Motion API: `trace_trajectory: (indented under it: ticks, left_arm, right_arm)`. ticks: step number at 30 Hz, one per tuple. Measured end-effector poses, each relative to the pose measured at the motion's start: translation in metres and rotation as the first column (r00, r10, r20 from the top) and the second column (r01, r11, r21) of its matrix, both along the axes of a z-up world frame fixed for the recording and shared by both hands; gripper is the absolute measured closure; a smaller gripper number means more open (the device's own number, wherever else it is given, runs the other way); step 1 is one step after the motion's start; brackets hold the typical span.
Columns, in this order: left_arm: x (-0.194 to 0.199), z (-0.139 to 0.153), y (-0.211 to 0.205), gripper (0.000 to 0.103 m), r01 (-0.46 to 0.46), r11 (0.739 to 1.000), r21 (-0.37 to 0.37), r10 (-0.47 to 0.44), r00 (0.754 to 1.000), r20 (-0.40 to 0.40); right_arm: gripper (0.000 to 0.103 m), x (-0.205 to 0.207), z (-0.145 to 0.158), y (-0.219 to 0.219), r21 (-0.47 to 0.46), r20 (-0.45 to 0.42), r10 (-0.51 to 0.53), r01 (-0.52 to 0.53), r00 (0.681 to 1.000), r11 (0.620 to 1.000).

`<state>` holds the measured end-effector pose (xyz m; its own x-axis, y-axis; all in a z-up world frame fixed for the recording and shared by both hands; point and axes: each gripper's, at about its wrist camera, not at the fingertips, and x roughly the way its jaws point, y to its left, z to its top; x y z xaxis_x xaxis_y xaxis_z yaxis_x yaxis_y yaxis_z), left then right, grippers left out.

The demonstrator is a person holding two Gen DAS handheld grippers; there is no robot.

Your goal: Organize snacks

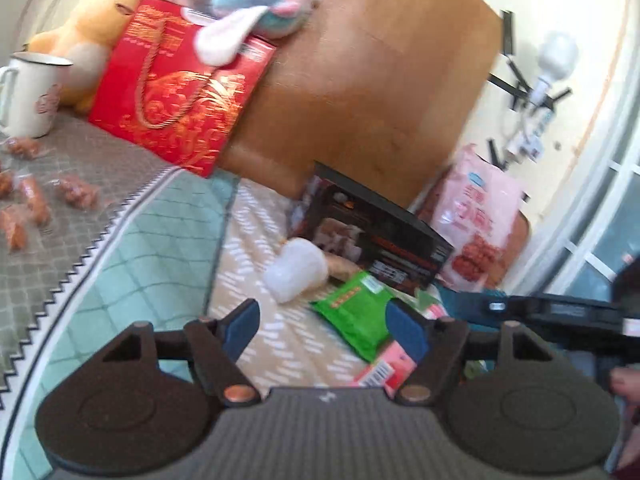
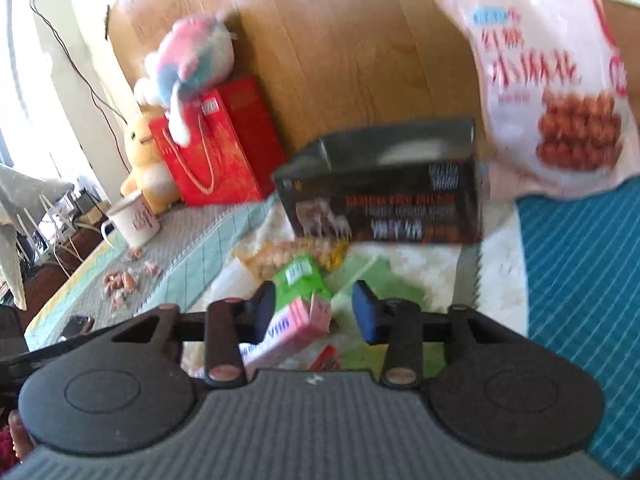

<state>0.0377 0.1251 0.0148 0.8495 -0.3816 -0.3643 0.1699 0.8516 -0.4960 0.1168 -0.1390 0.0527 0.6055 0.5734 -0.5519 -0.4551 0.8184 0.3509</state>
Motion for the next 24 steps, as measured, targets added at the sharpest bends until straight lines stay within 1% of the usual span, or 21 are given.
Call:
trace_trajectory:
  ticks: [2, 3, 4, 5, 6, 8, 9, 10, 11, 13, 14, 15, 16, 19, 20, 21, 22, 23, 24]
  left_arm:
    - [-0.002, 0.0, -0.005, 0.04, 0.059, 0.998, 0.002, -0.059, 0.998, 0.008]
    - [-0.002, 0.0, -0.007, 0.044, 0.088, 0.996, 0.003, -0.088, 0.996, 0.007]
    - [-0.002, -0.001, -0.009, 0.046, 0.112, 0.994, 0.006, -0.112, 0.994, 0.004]
    - [-0.004, -0.002, -0.012, 0.049, 0.125, 0.992, 0.008, -0.125, 0.992, 0.002]
    - [-0.004, -0.003, -0.012, 0.05, 0.134, 0.991, 0.006, -0.134, 0.991, -0.001]
    - [-0.002, -0.005, -0.01, 0.05, 0.136, 0.991, -0.009, -0.136, 0.991, -0.009]
    - [-0.001, -0.006, -0.009, 0.05, 0.134, 0.991, -0.02, -0.134, 0.991, -0.015]
    - [0.0, -0.007, -0.007, 0.05, 0.133, 0.991, -0.033, -0.133, 0.991, -0.019]
    - [0.0, -0.007, -0.006, 0.05, 0.128, 0.991, -0.045, -0.129, 0.991, -0.023]
    - [0.001, -0.008, -0.004, 0.05, 0.12, 0.991, -0.061, -0.122, 0.992, -0.031]
    - [0.001, -0.009, -0.003, 0.05, 0.118, 0.991, -0.067, -0.12, 0.992, -0.033]
    - [0.001, -0.009, -0.003, 0.05, 0.116, 0.991, -0.069, -0.118, 0.992, -0.035]
    - [0.001, -0.009, -0.003, 0.05, 0.113, 0.991, -0.068, -0.115, 0.993, -0.034]
    - [0.0, -0.008, -0.005, 0.05, 0.111, 0.992, -0.054, -0.113, 0.993, -0.027]
    - [-0.001, -0.007, -0.006, 0.05, 0.11, 0.993, -0.046, -0.111, 0.994, -0.023]
    - [-0.001, -0.007, -0.007, 0.05, 0.11, 0.993, -0.039, -0.111, 0.994, -0.02]
    - [-0.002, -0.007, -0.008, 0.05, 0.11, 0.993, -0.031, -0.111, 0.994, -0.018]
    - [-0.001, -0.006, -0.008, 0.05, 0.116, 0.993, -0.023, -0.116, 0.993, -0.015]
    - [0.0, -0.006, -0.008, 0.05, 0.119, 0.993, -0.017, -0.119, 0.993, -0.012]
  right_arm:
    - [0.067, 0.001, -0.014, 0.031, -0.001, -0.027, 0.024, -0.024, 0.999, 1.0]
    - [0.07, 0.024, -0.008, 0.01, 0.001, -0.034, 0.025, -0.025, 0.999, 1.0]
    - [0.071, 0.023, -0.009, -0.003, -0.003, -0.04, 0.039, -0.039, 0.998, 0.999]
    - [0.07, 0.016, -0.012, 0.021, -0.037, -0.047, 0.065, -0.066, 0.997, 0.997]
    - [0.069, 0.009, -0.015, -0.014, -0.043, -0.05, 0.073, -0.075, 0.996, 0.996]
    - [0.068, -0.012, -0.017, -0.009, -0.071, -0.074, 0.125, -0.13, 0.989, 0.989]
    - [0.068, -0.027, -0.023, -0.016, -0.082, -0.078, 0.156, -0.162, 0.985, 0.983]
    - [0.068, -0.043, -0.021, -0.029, -0.092, -0.078, 0.186, -0.193, 0.979, 0.977]
    - [0.068, -0.055, -0.023, -0.024, -0.103, -0.079, 0.225, -0.233, 0.971, 0.967]
    - [0.068, -0.071, -0.021, -0.014, -0.129, -0.067, 0.255, -0.262, 0.965, 0.956]
    - [0.068, -0.08, -0.019, -0.005, -0.158, -0.033, 0.249, -0.251, 0.968, 0.955]
    - [0.068, -0.087, -0.014, -0.016, -0.167, -0.011, 0.239, -0.237, 0.971, 0.957]
    - [0.068, -0.089, -0.012, -0.015, -0.172, 0.006, 0.227, -0.223, 0.974, 0.959]
    - [0.067, -0.088, -0.003, 0.0, -0.193, 0.109, 0.141, -0.119, 0.984, 0.974]
    - [0.064, -0.083, -0.002, 0.002, -0.201, 0.132, 0.115, -0.087, 0.985, 0.976]
    - [0.059, -0.078, -0.003, 0.01, -0.217, 0.158, 0.099, -0.063, 0.982, 0.974]
    - [0.056, -0.073, -0.003, 0.012, -0.231, 0.174, 0.097, -0.055, 0.98, 0.971]
    - [0.051, -0.064, -0.008, 0.032, -0.294, 0.216, 0.104, -0.037, 0.971, 0.955]
    - [0.047, -0.06, -0.01, 0.033, -0.322, 0.227, 0.112, -0.034, 0.968, 0.946]
